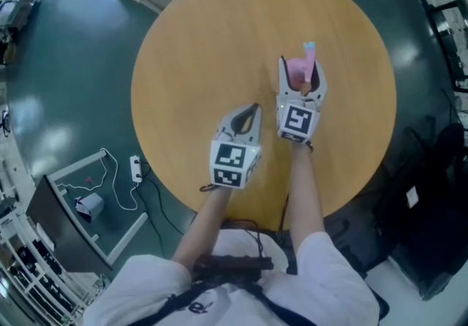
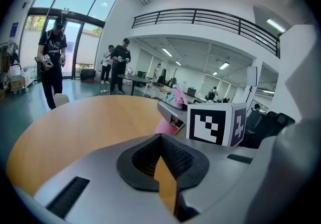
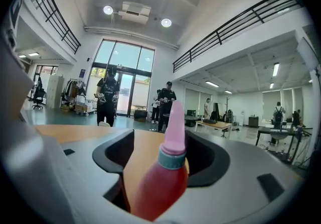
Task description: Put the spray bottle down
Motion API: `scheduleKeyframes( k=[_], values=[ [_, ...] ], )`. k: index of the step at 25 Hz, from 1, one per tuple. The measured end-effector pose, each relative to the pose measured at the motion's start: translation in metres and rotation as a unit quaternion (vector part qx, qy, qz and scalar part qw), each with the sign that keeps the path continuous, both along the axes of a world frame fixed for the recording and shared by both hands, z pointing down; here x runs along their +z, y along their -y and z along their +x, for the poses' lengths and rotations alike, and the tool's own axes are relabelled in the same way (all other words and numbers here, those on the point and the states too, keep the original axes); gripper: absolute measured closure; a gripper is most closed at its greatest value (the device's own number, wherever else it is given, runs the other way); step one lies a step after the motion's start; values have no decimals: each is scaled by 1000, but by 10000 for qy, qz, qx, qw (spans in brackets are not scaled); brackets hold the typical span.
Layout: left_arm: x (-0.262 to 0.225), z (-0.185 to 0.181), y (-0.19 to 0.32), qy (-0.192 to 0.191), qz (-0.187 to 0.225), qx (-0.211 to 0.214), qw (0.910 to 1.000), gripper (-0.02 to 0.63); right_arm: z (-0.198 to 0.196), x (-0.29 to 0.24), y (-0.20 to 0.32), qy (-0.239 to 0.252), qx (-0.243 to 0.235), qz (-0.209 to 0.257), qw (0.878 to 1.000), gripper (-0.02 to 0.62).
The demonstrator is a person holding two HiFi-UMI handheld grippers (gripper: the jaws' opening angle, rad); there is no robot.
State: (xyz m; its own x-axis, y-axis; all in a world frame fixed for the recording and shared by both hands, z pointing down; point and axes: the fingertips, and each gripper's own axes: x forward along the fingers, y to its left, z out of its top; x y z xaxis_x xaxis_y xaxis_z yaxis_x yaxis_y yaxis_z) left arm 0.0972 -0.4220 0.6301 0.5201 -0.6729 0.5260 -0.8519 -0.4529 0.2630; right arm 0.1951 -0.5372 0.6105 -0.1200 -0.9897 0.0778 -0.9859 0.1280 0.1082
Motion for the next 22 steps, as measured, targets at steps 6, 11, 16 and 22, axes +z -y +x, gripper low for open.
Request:
scheduleKeyframes(
  k=[6, 11, 16, 22],
  values=[
    [-19, 3, -3, -63, 193, -62, 9998, 592, 7, -7, -15, 285, 148, -488, 9983, 224],
    [-34, -7, -2, -64, 415, -125, 9990, 592, 10, -16, -35, 609, 320, -724, 9950, 222],
    [-54, -19, -5, 6, 682, -187, 9975, 592, 14, -36, -62, 826, 375, -762, 9930, 222],
    [-97, -18, -18, -40, 1133, -134, 9935, 592, 23, -68, -101, 991, 504, -888, 9898, 247]
  ],
)
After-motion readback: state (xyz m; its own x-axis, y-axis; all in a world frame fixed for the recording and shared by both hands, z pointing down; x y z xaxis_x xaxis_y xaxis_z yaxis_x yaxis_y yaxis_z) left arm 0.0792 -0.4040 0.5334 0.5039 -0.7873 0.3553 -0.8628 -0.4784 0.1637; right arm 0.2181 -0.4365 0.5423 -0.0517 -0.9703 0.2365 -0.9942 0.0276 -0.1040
